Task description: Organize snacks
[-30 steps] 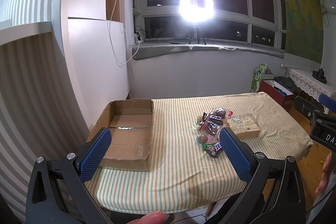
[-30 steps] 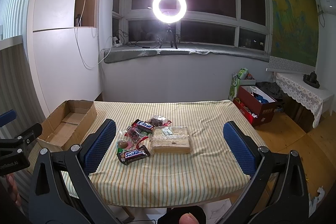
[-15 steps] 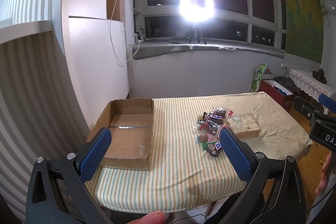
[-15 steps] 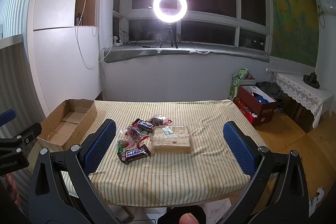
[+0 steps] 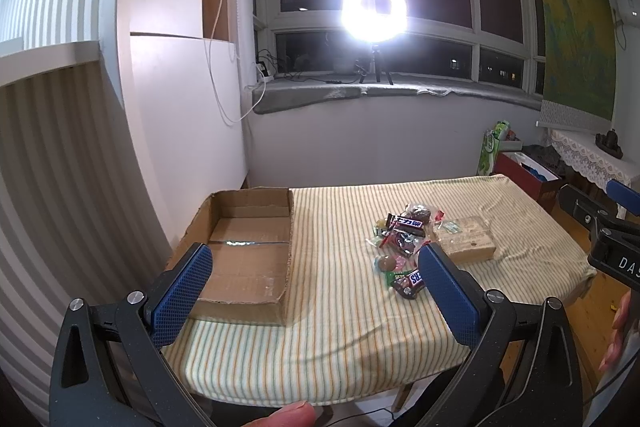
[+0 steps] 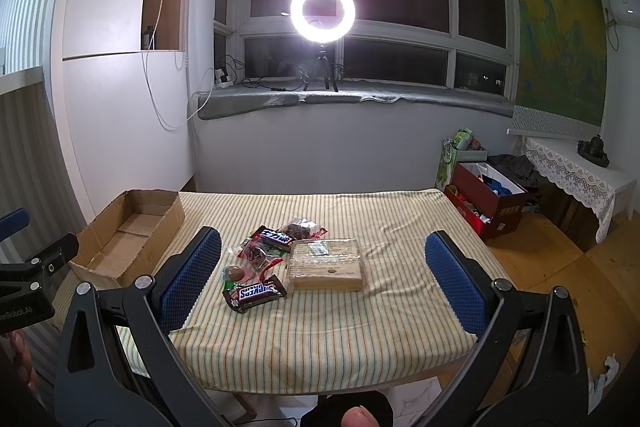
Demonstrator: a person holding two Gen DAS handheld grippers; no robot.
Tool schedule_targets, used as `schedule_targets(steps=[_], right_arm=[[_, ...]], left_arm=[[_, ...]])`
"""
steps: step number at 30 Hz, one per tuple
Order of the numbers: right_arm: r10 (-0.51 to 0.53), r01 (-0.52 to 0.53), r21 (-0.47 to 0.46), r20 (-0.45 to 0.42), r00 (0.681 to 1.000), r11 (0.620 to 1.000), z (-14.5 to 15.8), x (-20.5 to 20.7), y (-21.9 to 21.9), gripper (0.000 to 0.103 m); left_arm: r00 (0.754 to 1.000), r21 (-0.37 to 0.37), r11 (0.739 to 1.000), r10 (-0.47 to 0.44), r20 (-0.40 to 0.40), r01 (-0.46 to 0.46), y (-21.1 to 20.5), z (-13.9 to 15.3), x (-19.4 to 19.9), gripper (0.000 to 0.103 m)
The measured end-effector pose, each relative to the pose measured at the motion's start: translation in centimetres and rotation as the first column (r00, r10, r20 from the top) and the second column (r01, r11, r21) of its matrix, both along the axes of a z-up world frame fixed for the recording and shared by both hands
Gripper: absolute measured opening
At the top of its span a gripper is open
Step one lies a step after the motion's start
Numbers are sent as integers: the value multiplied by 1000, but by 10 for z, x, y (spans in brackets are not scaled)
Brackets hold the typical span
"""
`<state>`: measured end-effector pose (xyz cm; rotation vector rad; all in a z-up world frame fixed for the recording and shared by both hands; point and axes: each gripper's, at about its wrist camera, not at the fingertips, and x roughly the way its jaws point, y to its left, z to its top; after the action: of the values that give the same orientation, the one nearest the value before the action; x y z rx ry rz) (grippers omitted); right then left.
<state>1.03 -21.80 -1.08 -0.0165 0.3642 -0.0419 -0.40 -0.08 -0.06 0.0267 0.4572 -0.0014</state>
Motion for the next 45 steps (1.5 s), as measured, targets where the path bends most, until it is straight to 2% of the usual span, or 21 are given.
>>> schedule_targets(steps=[30,34,39,45], right_arm=[[-1,1,-1,-8,1000,1000,1,-2,-2,103],[1,-1,-9,-44,999,1000,-12,12,-1,103],[23,-25,-18,-136,990,1000,-41,37,-9,103],[124,-121,29,-258,958,992,-90,74,-18,103]], left_arm=[[1000,-4,1000,0,2,0,1,1,-1,102],[1000,-17,1000,-13,-18,12,1,-4,6,102],[993,-53,997,-63,-101,58,-6,-27,28,102],[961,-91,984,-170,-220,153,-29,-73,62,102]])
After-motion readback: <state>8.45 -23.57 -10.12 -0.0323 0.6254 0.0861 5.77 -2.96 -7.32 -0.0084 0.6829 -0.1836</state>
